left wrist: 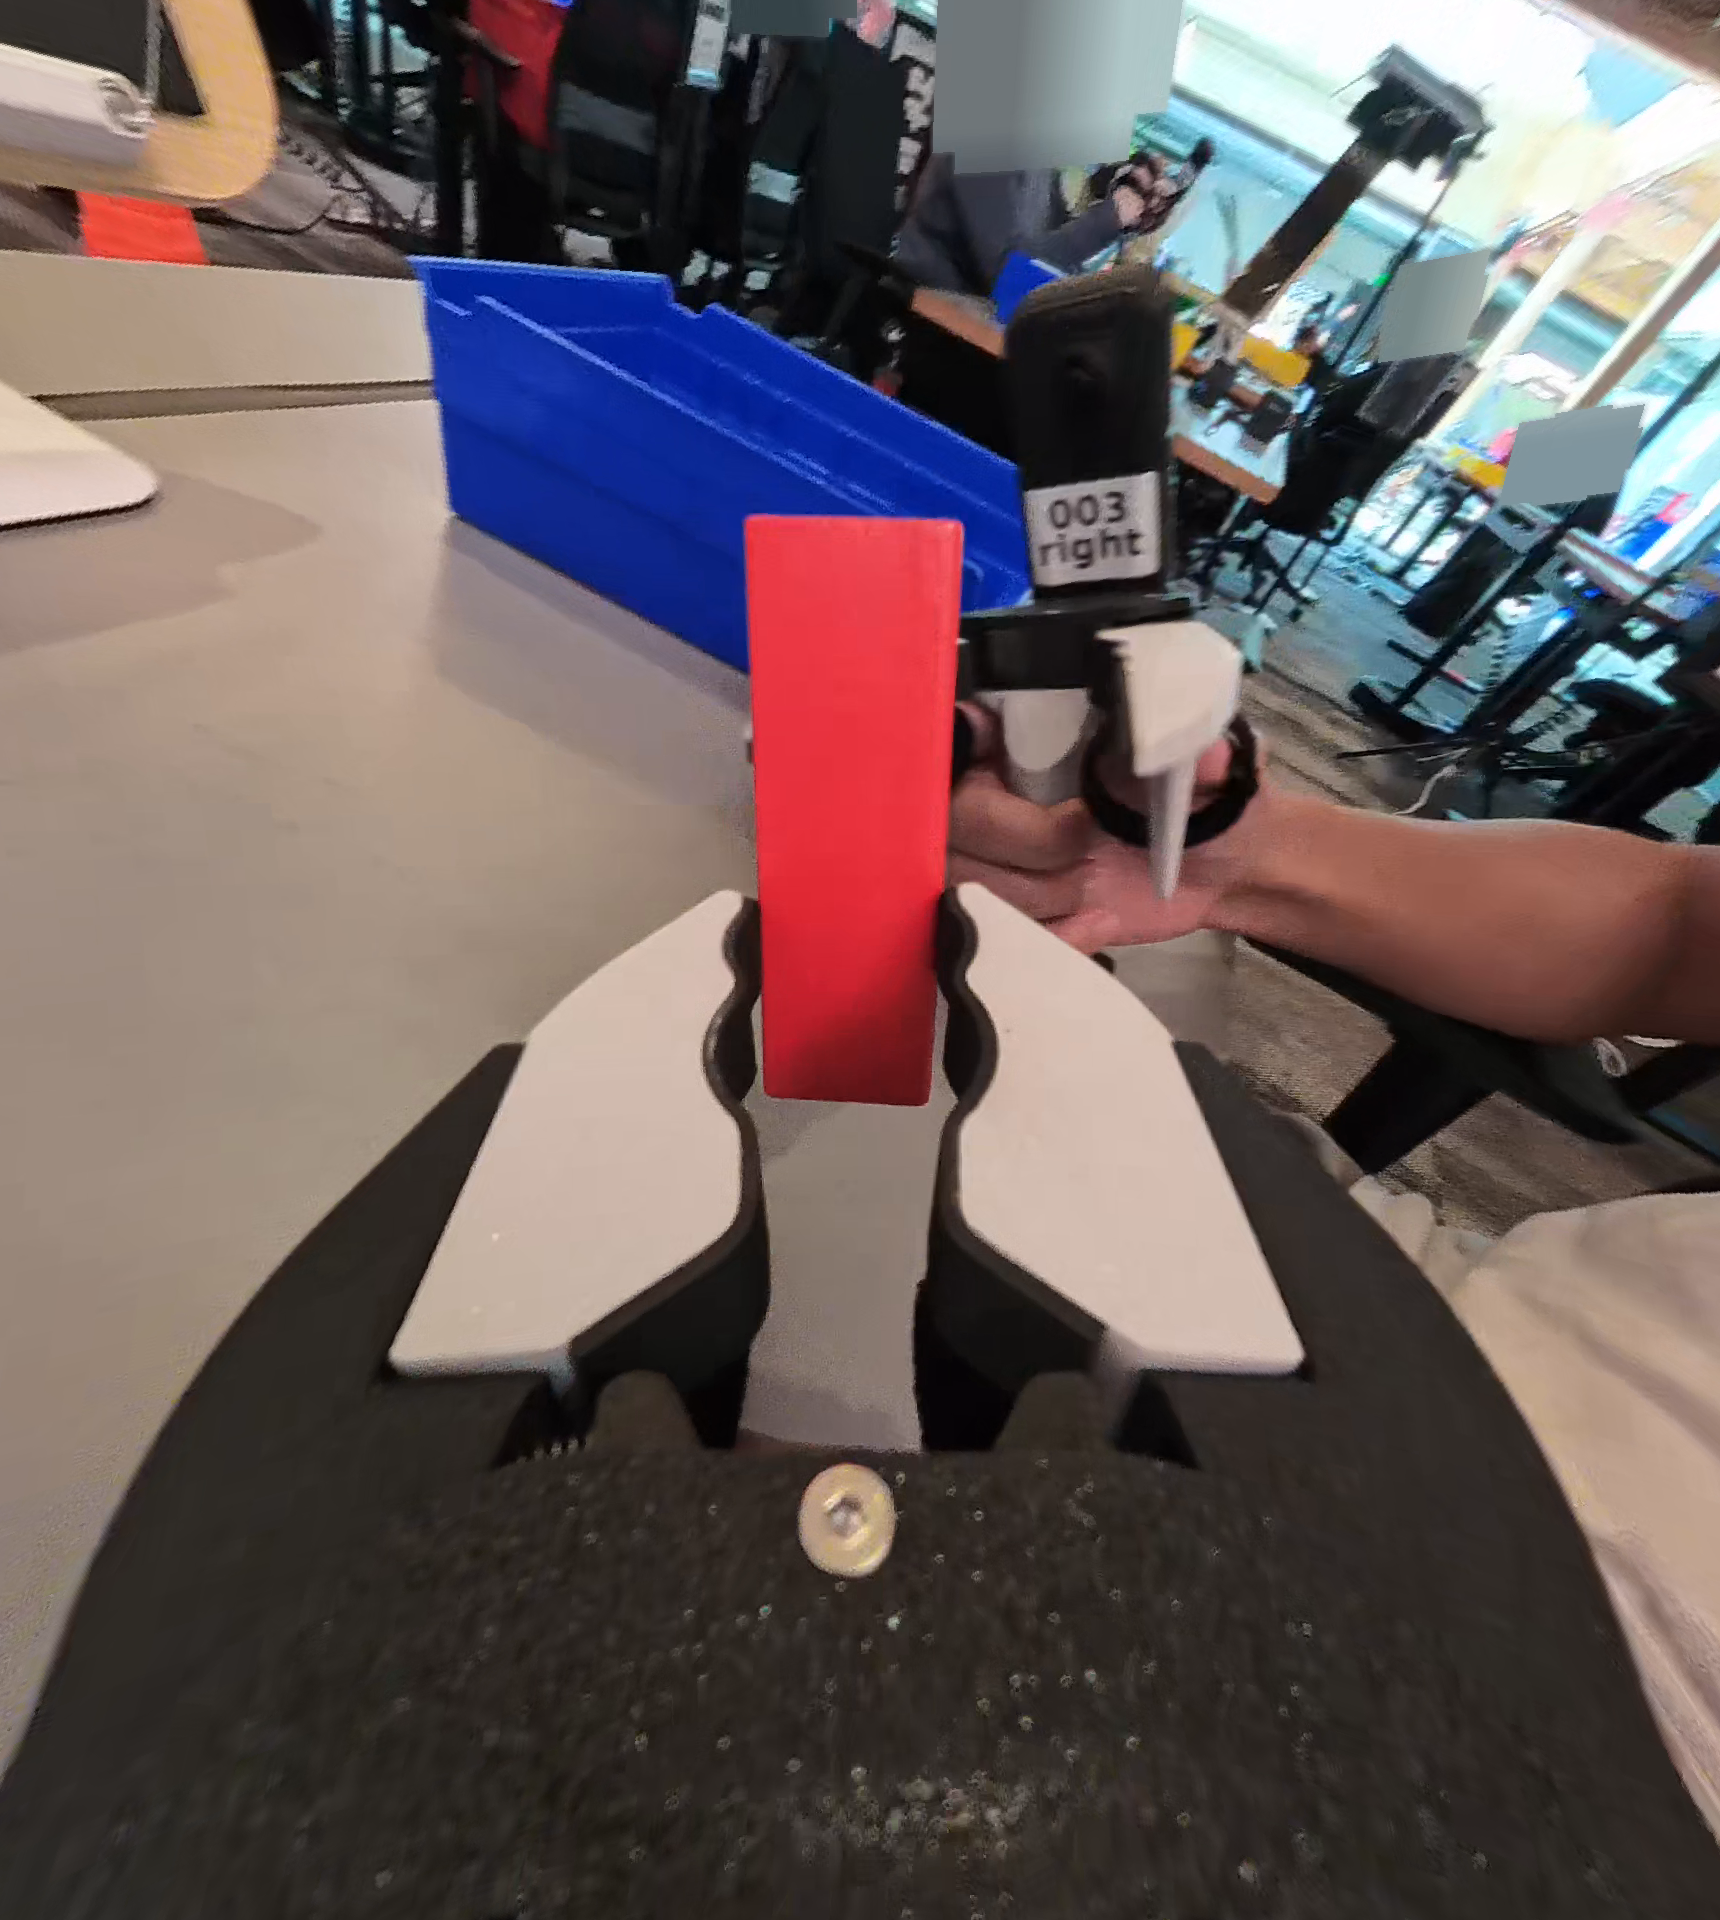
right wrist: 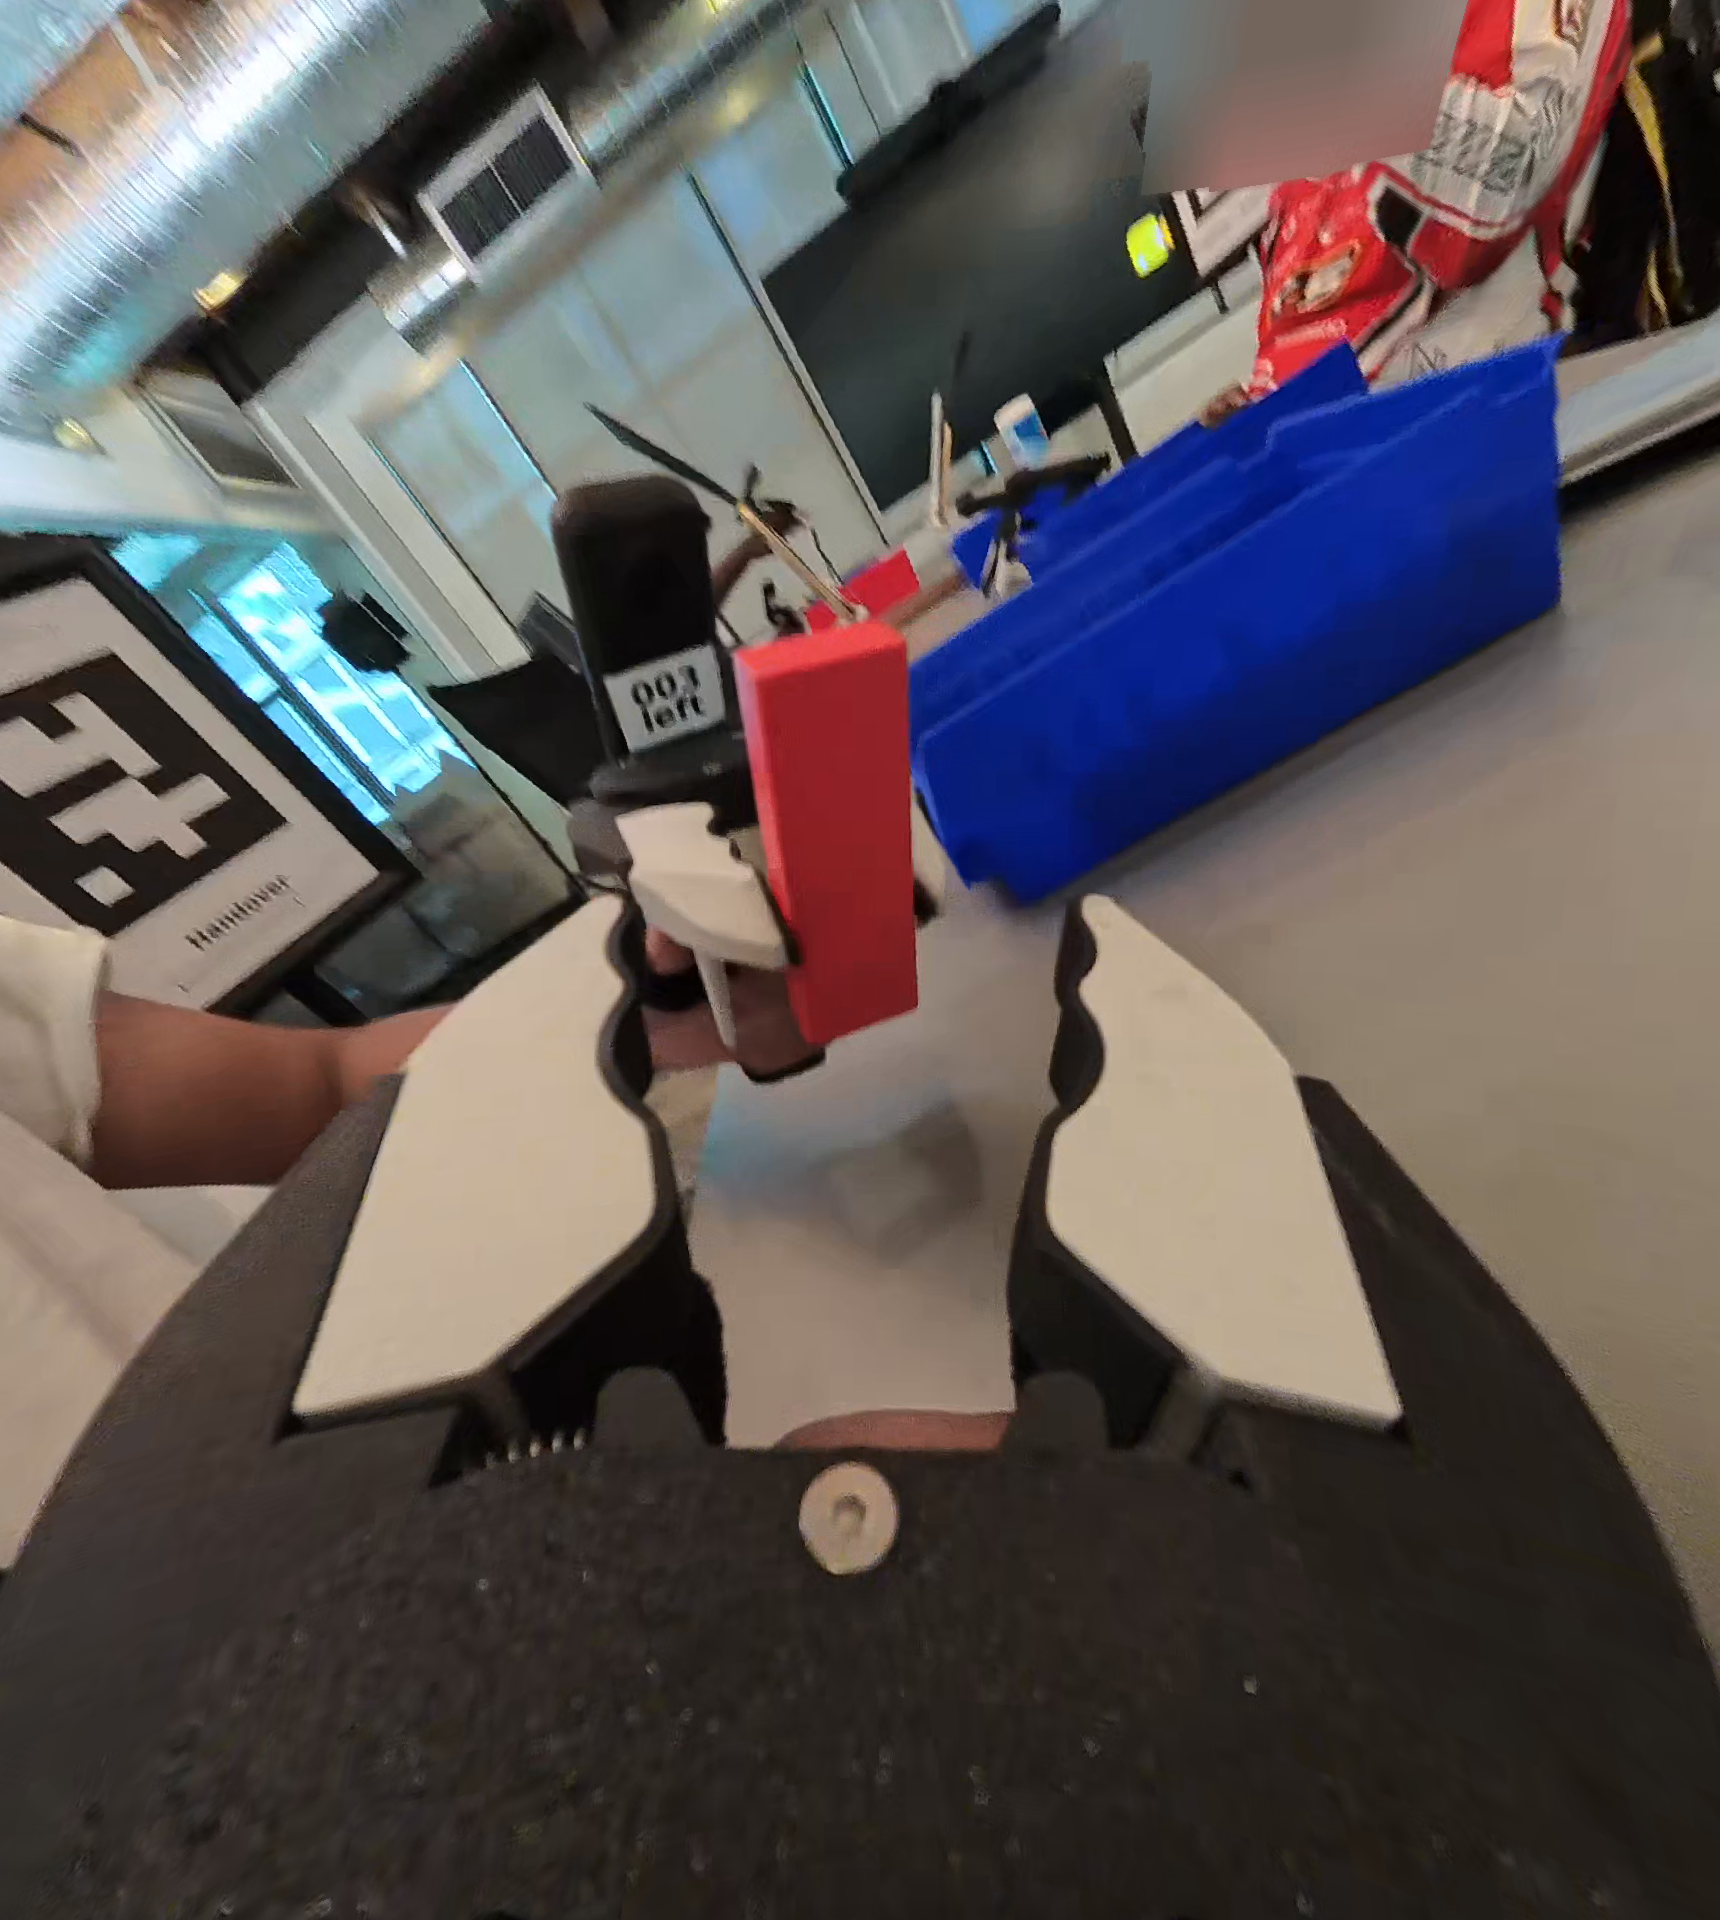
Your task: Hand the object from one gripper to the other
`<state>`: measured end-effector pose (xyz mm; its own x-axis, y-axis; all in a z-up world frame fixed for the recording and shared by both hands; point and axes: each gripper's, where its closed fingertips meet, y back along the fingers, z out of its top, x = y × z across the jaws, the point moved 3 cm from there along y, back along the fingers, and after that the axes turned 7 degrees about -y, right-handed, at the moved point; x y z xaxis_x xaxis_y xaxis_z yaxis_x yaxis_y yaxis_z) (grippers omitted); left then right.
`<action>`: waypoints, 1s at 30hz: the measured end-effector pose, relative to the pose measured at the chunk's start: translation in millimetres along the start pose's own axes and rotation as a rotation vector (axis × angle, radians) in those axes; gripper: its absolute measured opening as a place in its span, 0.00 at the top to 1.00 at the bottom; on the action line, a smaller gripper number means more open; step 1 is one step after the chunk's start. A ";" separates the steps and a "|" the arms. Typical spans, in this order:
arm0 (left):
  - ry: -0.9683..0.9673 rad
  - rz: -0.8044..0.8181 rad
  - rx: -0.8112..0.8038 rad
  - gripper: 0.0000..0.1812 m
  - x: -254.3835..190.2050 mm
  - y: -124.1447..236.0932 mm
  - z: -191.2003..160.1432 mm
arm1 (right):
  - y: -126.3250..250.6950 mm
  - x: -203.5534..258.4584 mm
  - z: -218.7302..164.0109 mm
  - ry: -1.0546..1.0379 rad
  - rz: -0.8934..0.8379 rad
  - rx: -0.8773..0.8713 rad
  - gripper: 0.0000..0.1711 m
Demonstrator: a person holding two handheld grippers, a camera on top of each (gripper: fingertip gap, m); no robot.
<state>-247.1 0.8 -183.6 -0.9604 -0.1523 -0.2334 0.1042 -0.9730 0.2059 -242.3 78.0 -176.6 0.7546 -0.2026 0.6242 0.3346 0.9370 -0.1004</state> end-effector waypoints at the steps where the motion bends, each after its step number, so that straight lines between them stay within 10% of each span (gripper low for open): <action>1: -0.008 -0.019 -0.005 0.82 -4.3 -1.6 0.4 | -0.9 1.1 2.4 -0.006 0.023 -0.014 0.57; 15: -0.048 -0.058 0.016 0.82 -24.8 -16.5 -5.9 | -11.3 13.9 -2.1 -0.026 0.210 0.053 0.81; 30: -0.216 0.355 0.183 0.81 22.5 -5.1 -20.5 | 36.5 -37.7 19.5 0.320 -0.490 0.096 0.81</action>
<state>-263.9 -1.3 -209.4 -0.9074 -0.4123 0.0819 0.4082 -0.8175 0.4063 -269.6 125.4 -188.7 0.6628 -0.6797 0.3143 0.6454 0.7313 0.2205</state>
